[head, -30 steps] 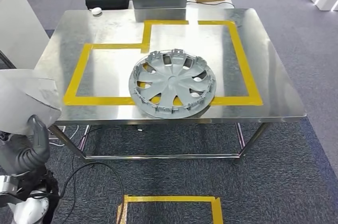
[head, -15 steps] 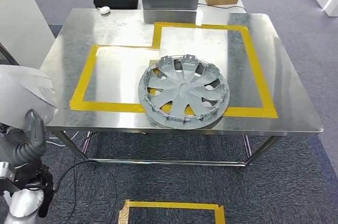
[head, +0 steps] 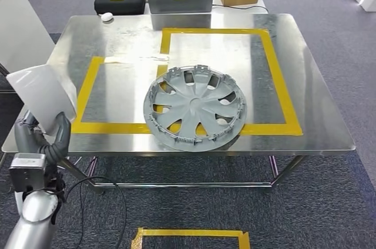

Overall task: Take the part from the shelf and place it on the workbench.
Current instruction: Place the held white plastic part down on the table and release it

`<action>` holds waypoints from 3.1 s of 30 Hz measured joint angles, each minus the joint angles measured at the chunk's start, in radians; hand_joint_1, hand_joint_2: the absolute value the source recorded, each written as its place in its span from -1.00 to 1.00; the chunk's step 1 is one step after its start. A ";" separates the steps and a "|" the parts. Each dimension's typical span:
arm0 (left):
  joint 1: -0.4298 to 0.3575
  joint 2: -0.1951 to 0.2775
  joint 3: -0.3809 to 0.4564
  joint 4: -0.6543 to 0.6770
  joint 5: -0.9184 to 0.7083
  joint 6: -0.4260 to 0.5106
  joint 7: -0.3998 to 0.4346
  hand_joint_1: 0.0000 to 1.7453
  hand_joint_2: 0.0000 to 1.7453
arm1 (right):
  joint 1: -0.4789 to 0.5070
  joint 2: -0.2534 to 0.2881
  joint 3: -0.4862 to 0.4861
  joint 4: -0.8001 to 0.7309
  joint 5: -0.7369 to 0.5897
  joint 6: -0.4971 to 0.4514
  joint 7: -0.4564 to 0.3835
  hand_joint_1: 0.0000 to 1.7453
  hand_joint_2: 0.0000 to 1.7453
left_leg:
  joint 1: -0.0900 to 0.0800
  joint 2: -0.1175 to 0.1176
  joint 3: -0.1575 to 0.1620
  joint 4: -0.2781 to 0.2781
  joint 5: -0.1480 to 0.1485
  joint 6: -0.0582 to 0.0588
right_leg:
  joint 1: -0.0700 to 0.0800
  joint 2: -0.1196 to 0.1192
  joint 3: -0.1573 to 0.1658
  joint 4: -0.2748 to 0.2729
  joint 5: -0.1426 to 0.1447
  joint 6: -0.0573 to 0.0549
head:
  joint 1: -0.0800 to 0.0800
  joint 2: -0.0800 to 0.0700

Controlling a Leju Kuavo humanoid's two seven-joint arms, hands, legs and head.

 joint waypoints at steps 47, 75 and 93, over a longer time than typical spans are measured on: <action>-0.510 0.020 -0.297 0.912 -0.521 -0.155 0.020 -1.00 1.00 | -0.002 -0.069 0.000 0.004 0.037 0.054 -0.008 -1.00 -1.00 | 0.003 -0.001 0.024 -0.076 0.037 0.019 | -0.015 -0.002 -0.031 0.010 0.015 0.050 | 0.021 0.000; -0.144 -0.148 -0.034 0.224 0.286 -0.033 -0.124 -1.00 -1.00 | 0.017 -0.048 -0.001 0.010 0.002 0.001 -0.004 -1.00 -1.00 | 0.002 0.002 0.039 -0.090 0.037 0.039 | -0.020 -0.004 -0.081 0.147 -0.046 0.063 | 0.027 0.000; 0.044 -0.145 0.049 -0.115 0.336 0.040 -0.208 -1.00 -1.00 | 0.016 -0.024 -0.001 0.009 0.001 -0.022 -0.008 -1.00 -1.00 | -0.002 0.000 0.044 -0.061 0.020 0.011 | -0.010 -0.004 0.019 -0.012 -0.009 0.020 | 0.020 0.000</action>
